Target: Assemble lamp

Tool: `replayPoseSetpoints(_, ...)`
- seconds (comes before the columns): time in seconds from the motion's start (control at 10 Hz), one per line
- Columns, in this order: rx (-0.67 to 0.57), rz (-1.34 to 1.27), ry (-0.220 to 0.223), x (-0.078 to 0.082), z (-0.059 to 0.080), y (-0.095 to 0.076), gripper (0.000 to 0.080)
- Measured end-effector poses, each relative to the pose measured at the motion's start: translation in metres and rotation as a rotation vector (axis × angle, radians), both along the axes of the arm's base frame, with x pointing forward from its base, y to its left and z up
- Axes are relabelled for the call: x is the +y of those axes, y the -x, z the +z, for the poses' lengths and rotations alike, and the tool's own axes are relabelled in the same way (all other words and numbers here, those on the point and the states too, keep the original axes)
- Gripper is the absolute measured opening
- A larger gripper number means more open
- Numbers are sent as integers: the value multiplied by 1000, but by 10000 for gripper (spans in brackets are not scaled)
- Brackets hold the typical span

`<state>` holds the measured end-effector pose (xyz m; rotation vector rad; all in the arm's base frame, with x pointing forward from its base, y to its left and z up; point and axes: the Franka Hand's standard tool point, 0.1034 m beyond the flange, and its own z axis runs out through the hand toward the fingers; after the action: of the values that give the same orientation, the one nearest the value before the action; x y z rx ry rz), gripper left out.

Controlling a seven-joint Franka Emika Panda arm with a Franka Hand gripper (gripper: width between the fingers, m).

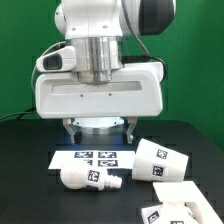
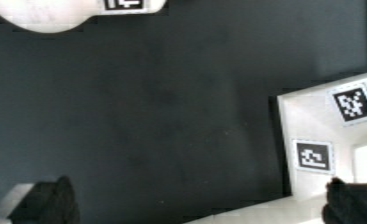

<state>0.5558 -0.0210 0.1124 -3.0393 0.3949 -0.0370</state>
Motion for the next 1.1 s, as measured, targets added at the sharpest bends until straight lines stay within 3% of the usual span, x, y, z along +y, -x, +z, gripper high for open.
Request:
replayPoseSetpoints(0.2,-15,-30,11,-13,-5,6,698)
replayPoseSetpoints(0.4,-17,-165,-22,-19,-15,14,698)
replayPoseSetpoints(0.6,-105,-223,-2,-26,-18,12,698)
replayPoseSetpoints(0.9,-76,-386,-28,-22,-20,14,698)
replayPoseSetpoints(1.1,-62,-671,-89,-33,-19,18,698)
